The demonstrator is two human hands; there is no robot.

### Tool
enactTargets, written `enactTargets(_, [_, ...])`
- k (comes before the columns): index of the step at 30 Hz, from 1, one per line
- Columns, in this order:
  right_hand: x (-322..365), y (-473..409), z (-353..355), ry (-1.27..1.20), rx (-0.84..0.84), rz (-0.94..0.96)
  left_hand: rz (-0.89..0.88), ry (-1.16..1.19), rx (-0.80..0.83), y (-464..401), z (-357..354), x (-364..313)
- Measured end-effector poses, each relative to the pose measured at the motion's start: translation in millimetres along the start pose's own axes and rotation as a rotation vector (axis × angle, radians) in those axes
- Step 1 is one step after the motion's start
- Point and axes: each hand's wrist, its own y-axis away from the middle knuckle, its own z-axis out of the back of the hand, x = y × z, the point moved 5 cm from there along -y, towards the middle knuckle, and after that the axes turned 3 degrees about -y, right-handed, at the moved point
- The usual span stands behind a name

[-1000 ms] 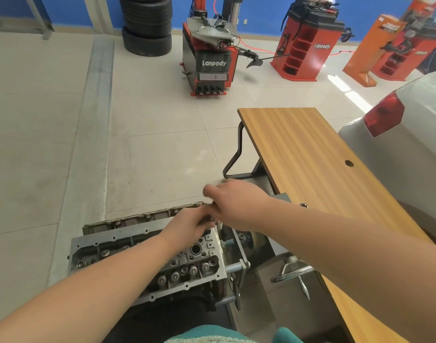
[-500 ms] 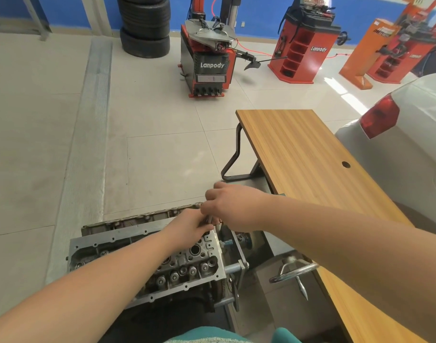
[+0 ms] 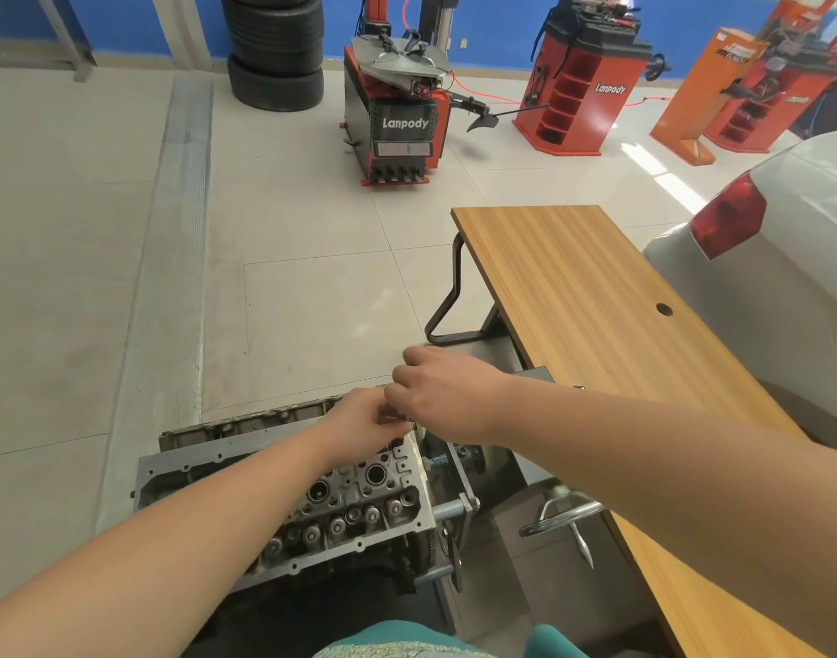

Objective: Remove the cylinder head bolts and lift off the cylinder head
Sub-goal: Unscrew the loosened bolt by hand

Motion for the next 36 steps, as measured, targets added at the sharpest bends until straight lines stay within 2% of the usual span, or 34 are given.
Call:
enactTargets(2, [-0.8,0.7,-0.2,-0.029,0.019,-0.012,-0.011,-0.03,0.001,-1.0,4.0,-3.7])
enactTargets(3, [-2.7,0.7,3.2,-0.094,0.007,-0.091,-0.028,-0.037,-0.004,-1.6,5.5,-5.6])
enactTargets(6, [-20.2,-2.5,8.5,-0.342,0.003,-0.52,-0.035,-0.015,-0.071,-1.0,5.1,-3.7])
enactTargets(8, [-22.9,-7.6,5.0,-0.327,0.068,-0.622,-0.028,0.045,-0.131,0.8,3.1,-0.8])
enactTargets(10, [-16.9,-11.1,3.4,-0.289,0.103,-0.609,-0.042,0.086,-0.161,2.9,3.0,-0.5])
enactTargets(13, [-9.3,-10.3,2.2,-0.32,0.071,-0.506,-0.078,0.056,-0.149,0.6,7.6,-1.2])
enactTargets(17, [-4.6,-5.1,8.5,-0.229,0.049,-0.195,-0.083,-0.048,0.043,-3.0,5.0,-4.3])
enactTargets(20, [-10.9,2.9,8.4,-0.153,0.072,-0.077,-0.094,-0.13,0.113,-3.2,5.0,-10.8])
enactTargets(22, [-14.7,6.6,9.5,-0.24,0.059,-0.158,-0.096,-0.146,0.071,-6.2,6.0,-10.2])
enactTargets(24, [-18.5,6.5,11.3,-0.384,0.026,-0.375,-0.084,-0.102,-0.003,-6.0,6.0,-5.6])
enactTargets(26, [-19.3,2.0,4.1,-0.386,0.045,-0.557,-0.042,-0.066,-0.064,-5.0,4.3,-1.7])
enactTargets(27, [-16.6,-1.1,1.8,-0.324,0.052,-0.59,-0.042,-0.062,-0.078,-4.5,2.6,-0.1])
enactTargets(30, [-6.7,-6.3,-2.1,-0.244,0.0,-0.55,-0.102,-0.086,-0.09,-2.7,0.9,-4.5])
enactTargets(33, [-3.3,-5.5,-1.1,-0.215,-0.039,-0.465,-0.103,-0.082,-0.014,-0.7,3.1,-7.7])
enactTargets(36, [0.8,-2.7,2.9,-0.153,-0.017,-0.238,-0.099,-0.123,0.106,1.7,3.0,-9.2])
